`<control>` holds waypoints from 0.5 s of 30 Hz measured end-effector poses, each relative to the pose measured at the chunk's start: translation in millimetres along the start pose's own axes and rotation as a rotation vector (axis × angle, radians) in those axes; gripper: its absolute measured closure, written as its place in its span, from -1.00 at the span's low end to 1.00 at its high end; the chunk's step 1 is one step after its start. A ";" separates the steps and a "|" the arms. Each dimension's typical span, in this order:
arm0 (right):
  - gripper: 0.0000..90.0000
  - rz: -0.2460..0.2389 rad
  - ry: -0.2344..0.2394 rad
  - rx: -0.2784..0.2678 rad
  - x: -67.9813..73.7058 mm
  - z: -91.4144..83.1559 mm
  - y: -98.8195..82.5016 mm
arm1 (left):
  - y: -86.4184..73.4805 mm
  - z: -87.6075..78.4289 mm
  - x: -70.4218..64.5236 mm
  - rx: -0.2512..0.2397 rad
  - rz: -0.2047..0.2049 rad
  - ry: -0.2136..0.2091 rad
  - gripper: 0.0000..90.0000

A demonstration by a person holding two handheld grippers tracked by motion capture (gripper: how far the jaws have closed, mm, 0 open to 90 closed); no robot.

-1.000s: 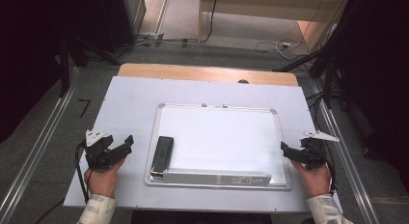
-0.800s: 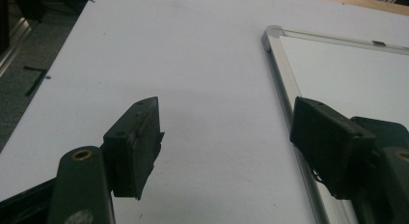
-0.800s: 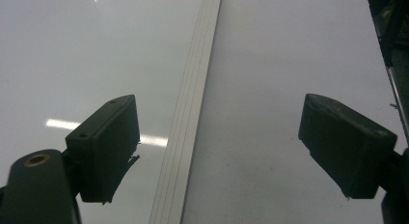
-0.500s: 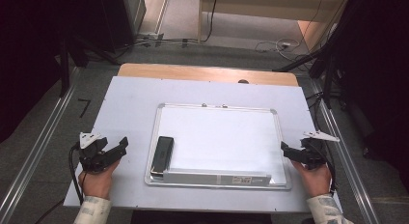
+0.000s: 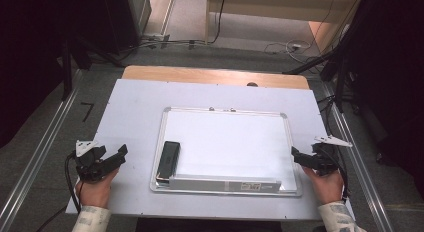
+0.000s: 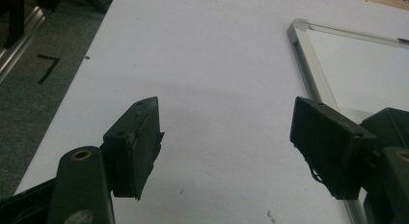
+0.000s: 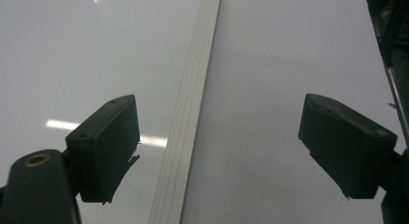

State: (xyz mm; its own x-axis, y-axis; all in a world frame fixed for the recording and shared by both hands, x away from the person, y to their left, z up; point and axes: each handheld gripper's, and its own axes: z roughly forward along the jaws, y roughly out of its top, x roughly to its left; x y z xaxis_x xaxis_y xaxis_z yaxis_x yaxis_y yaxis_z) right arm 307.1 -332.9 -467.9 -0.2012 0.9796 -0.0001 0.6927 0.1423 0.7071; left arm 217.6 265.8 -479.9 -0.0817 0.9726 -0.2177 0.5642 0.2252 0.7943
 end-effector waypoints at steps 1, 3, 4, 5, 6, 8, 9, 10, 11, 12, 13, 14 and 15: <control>-0.71 0.000 0.000 0.000 -0.1 0.0 0.0 | -0.3 -0.4 0.9 -0.002 -0.005 0.002 -0.41; -0.71 -0.001 -0.001 0.000 -0.1 0.0 -0.1 | -0.8 -1.0 2.7 -0.001 -0.001 0.006 -0.41; -0.71 0.000 -0.001 0.000 -0.1 -0.1 -0.1 | -0.8 -1.5 3.3 0.000 -0.003 0.010 -0.41; -0.71 0.000 0.000 0.000 -0.1 -0.1 -0.1 | -1.0 -1.9 4.2 0.000 -0.003 0.010 -0.41; -0.71 0.001 -0.001 0.000 -0.1 -0.2 -0.1 | -1.2 -2.2 4.8 -0.001 -0.004 0.012 -0.41; -0.71 0.001 -0.001 -0.001 -0.1 -0.2 -0.1 | -1.3 -2.7 5.9 -0.001 -0.006 0.020 -0.41; -0.71 0.001 -0.001 -0.001 -0.2 -0.2 -0.1 | -1.5 -2.9 6.7 -0.002 -0.007 0.020 -0.41; -0.71 0.000 -0.001 -0.001 -0.2 -0.1 -0.1 | -1.7 -3.0 7.4 -0.005 -0.006 0.021 -0.41; -0.71 0.001 -0.002 -0.001 -0.2 -0.2 -0.1 | -1.8 -3.3 7.9 -0.006 -0.010 0.026 -0.41; -0.71 0.002 -0.001 -0.001 -0.1 -0.2 -0.1 | -1.9 -3.5 8.9 -0.005 -0.008 0.027 -0.41; -0.71 0.002 -0.001 -0.001 -0.1 -0.3 -0.2 | -2.0 -3.9 9.5 -0.002 -0.009 0.028 -0.41; -0.71 0.002 -0.001 -0.001 -0.1 -0.3 -0.2 | -2.3 -4.0 10.0 -0.004 -0.010 0.031 -0.41; -0.71 0.001 -0.001 -0.001 -0.2 -0.3 -0.2 | -2.4 -4.2 10.5 -0.002 -0.009 0.031 -0.41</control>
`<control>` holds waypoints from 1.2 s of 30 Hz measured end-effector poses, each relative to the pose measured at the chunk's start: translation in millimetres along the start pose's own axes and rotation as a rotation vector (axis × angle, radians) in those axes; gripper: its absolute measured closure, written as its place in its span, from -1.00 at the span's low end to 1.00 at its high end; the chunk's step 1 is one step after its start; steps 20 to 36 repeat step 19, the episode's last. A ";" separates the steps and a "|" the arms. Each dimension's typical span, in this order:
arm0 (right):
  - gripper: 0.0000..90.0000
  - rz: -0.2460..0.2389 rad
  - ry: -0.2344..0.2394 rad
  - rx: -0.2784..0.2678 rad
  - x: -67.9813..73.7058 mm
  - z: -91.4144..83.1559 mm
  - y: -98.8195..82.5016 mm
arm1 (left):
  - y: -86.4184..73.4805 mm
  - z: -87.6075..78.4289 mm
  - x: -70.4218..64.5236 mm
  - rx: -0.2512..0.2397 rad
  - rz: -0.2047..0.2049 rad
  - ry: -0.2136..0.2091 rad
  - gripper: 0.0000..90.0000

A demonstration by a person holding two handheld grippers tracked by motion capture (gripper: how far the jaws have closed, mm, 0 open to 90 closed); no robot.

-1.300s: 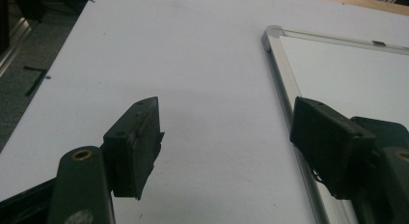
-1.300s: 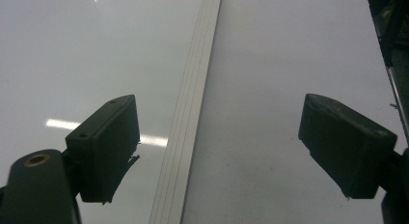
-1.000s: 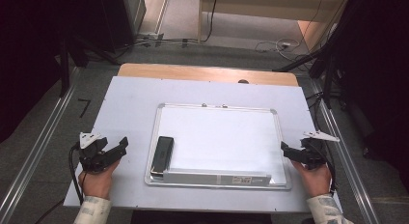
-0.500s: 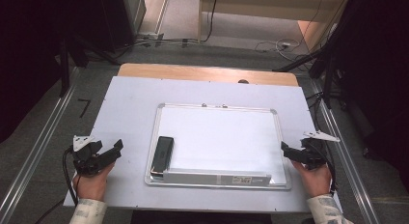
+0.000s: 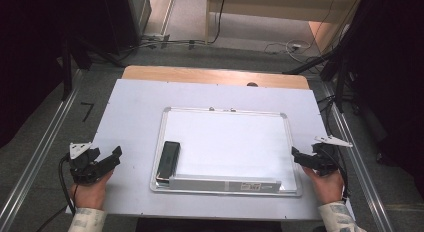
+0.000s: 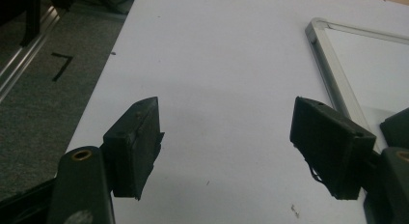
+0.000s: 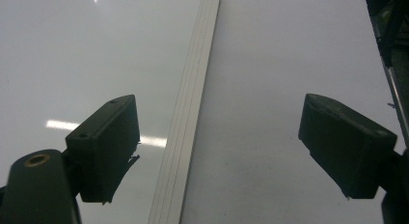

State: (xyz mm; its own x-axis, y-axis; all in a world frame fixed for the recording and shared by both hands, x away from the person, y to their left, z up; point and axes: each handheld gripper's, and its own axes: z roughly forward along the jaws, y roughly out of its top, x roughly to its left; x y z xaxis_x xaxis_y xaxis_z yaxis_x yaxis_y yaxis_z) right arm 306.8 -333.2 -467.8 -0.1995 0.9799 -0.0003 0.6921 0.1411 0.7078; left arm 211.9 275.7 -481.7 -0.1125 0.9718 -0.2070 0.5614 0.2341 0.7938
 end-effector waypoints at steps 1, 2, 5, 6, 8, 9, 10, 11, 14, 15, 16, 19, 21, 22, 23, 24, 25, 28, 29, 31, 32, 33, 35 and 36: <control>-0.71 0.001 0.001 0.000 0.0 -0.1 0.0 | 0.0 -0.1 0.4 0.001 0.000 0.001 -0.41; -0.71 0.000 0.000 0.000 0.0 0.0 0.0 | -0.1 -0.2 0.7 -0.003 -0.003 0.000 -0.40; -0.71 0.001 0.000 0.000 0.1 -0.1 0.0 | -0.6 -0.7 2.2 0.001 -0.002 0.005 -0.40; -0.71 0.001 0.000 0.000 0.1 -0.1 0.0 | -1.0 -0.6 2.9 0.002 -0.003 0.006 -0.41; -0.71 0.002 0.000 0.001 0.0 -0.1 0.0 | -1.3 -1.0 4.5 0.006 -0.003 0.009 -0.40; -0.71 0.002 0.001 0.001 -0.1 -0.1 0.0 | -1.4 -1.0 5.3 0.006 -0.003 0.012 -0.41; -0.71 0.002 0.000 0.001 0.0 -0.1 -0.1 | -1.5 -1.1 6.0 0.006 -0.006 0.013 -0.40; -0.71 0.002 0.001 0.001 0.0 -0.2 -0.1 | -1.7 -1.2 6.4 0.006 -0.007 0.015 -0.40; -0.71 0.001 0.000 0.001 -0.1 -0.2 -0.2 | -2.2 -0.9 7.4 0.008 -0.010 0.024 -0.40; -0.71 0.002 0.000 0.001 -0.1 -0.2 -0.2 | -2.4 -0.8 7.8 0.011 -0.011 0.028 -0.40; -0.71 0.001 0.000 0.000 -0.2 -0.2 -0.2 | -2.7 -0.9 8.3 0.014 -0.011 0.029 -0.40; -0.71 0.002 -0.001 0.002 -0.4 0.0 -0.3 | -3.2 0.9 9.5 0.015 -0.018 0.031 -0.40; -0.71 0.002 -0.001 0.002 -0.4 0.0 -0.3 | -3.2 0.9 9.5 0.015 -0.018 0.031 -0.40; -0.71 0.002 -0.001 0.002 -0.4 0.0 -0.3 | -3.2 0.9 9.5 0.015 -0.018 0.031 -0.40; -0.71 0.002 -0.001 0.002 -0.4 0.0 -0.3 | -3.2 0.9 9.5 0.015 -0.018 0.031 -0.40; -0.71 0.002 -0.001 0.002 -0.4 0.0 -0.3 | -3.2 0.9 9.5 0.015 -0.018 0.031 -0.40; -0.71 0.002 -0.001 0.002 -0.4 0.0 -0.3 | -3.2 0.9 9.5 0.015 -0.018 0.031 -0.40; -0.71 0.002 -0.001 0.002 -0.4 0.0 -0.3 | -3.2 0.9 9.5 0.015 -0.018 0.031 -0.40; -0.71 0.002 -0.001 0.002 -0.4 0.0 -0.3 | -3.2 0.9 9.5 0.015 -0.018 0.031 -0.40; -0.71 0.002 -0.001 0.002 -0.4 0.0 -0.3 | -3.2 0.9 9.5 0.015 -0.018 0.031 -0.40; -0.71 0.002 -0.001 0.002 -0.4 0.0 -0.3 | -3.2 0.9 9.5 0.015 -0.018 0.031 -0.40; -0.71 0.002 -0.001 0.002 -0.4 0.0 -0.3 | -3.2 0.9 9.5 0.015 -0.018 0.031 -0.40; -0.71 0.002 -0.001 0.002 -0.4 0.0 -0.3 | -3.2 0.9 9.5 0.015 -0.018 0.031 -0.40; -0.71 0.002 -0.001 0.002 -0.4 0.0 -0.3 | -3.2 0.9 9.5 0.015 -0.018 0.031 -0.40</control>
